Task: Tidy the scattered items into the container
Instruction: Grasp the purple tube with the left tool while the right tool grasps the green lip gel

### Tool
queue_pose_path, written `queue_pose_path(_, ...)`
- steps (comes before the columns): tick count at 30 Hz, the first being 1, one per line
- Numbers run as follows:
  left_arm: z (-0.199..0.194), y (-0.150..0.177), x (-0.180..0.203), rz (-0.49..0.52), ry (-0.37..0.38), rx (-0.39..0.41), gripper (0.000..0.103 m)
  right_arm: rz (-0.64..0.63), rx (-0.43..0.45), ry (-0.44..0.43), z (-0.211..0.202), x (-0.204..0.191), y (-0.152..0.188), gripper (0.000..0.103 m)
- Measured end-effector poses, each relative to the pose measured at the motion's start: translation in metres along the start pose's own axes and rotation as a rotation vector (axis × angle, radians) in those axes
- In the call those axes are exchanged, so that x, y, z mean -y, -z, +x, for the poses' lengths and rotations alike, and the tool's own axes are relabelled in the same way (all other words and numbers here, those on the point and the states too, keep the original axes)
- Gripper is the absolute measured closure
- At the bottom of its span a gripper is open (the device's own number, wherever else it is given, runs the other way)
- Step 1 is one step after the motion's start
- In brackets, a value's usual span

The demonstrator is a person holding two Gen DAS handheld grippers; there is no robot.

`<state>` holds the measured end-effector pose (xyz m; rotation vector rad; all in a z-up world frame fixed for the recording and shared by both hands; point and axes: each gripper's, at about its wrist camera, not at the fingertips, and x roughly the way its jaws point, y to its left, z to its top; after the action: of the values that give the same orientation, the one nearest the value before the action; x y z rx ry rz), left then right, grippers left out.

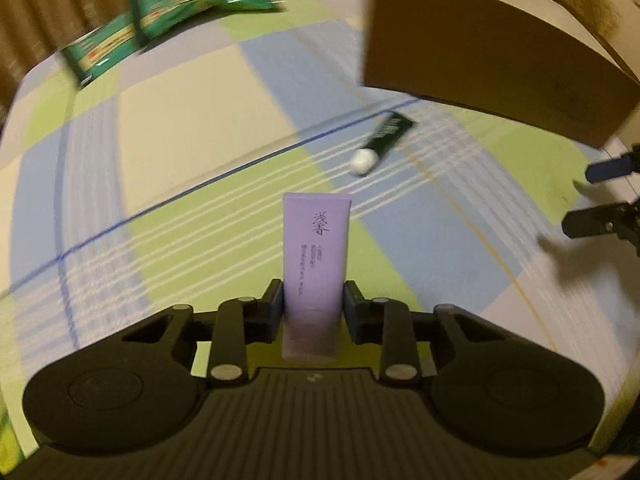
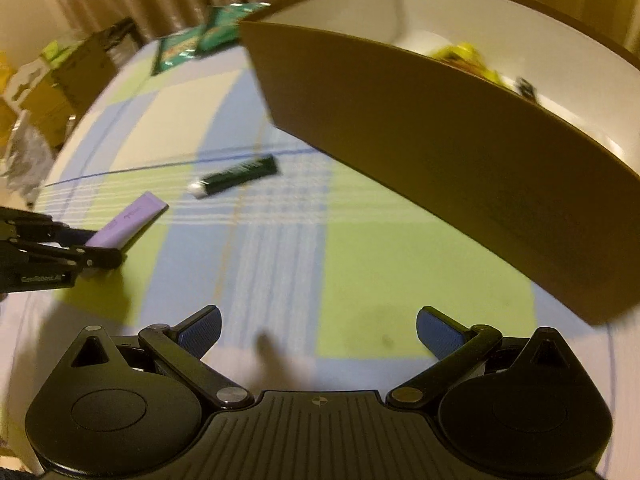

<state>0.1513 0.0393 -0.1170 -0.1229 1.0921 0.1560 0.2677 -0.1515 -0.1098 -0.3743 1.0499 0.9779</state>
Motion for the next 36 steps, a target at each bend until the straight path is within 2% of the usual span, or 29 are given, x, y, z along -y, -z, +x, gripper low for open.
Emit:
queue_pose_path(6, -0.007, 0.009, -0.031, -0.164, -0.065, -0.003, 0.076, -0.122, 0.065, -0.086, 0.027, -0.025, -0.019, 0.002)
queue_pose_path(14, -0.003, 0.0, -0.045, -0.273, -0.128, 0.01, 0.076, -0.272, 0.106, -0.078, 0.083, -0.042, -0.037, 0.002)
queue_pose_path(18, 0.004, -0.011, -0.049, -0.284, -0.148, 0.011, 0.076, -0.322, 0.12, -0.071, 0.095, -0.047, -0.046, 0.002)
queue_pose_path(24, 0.012, -0.023, -0.05, -0.283, -0.154, 0.011, 0.075, -0.271, 0.137, -0.076, 0.108, -0.052, -0.063, 0.002)
queue_pose_path(27, 0.013, -0.025, -0.05, -0.278, -0.156, 0.011, 0.075, -0.301, 0.138, -0.053, 0.113, -0.057, -0.066, 0.003)
queue_pose_path(29, 0.013, -0.025, -0.05, -0.281, -0.151, 0.01, 0.075, -0.332, 0.143, -0.041, 0.113, -0.06, -0.065, 0.011)
queue_pose_path(30, 0.013, -0.024, -0.051, -0.28, -0.149, 0.01, 0.075, -0.345, 0.153, -0.049, 0.111, -0.061, -0.065, 0.022)
queue_pose_path(36, 0.015, -0.026, -0.048, -0.264, -0.156, 0.005, 0.075, -0.349, 0.137, -0.046, 0.108, -0.064, -0.061, 0.022)
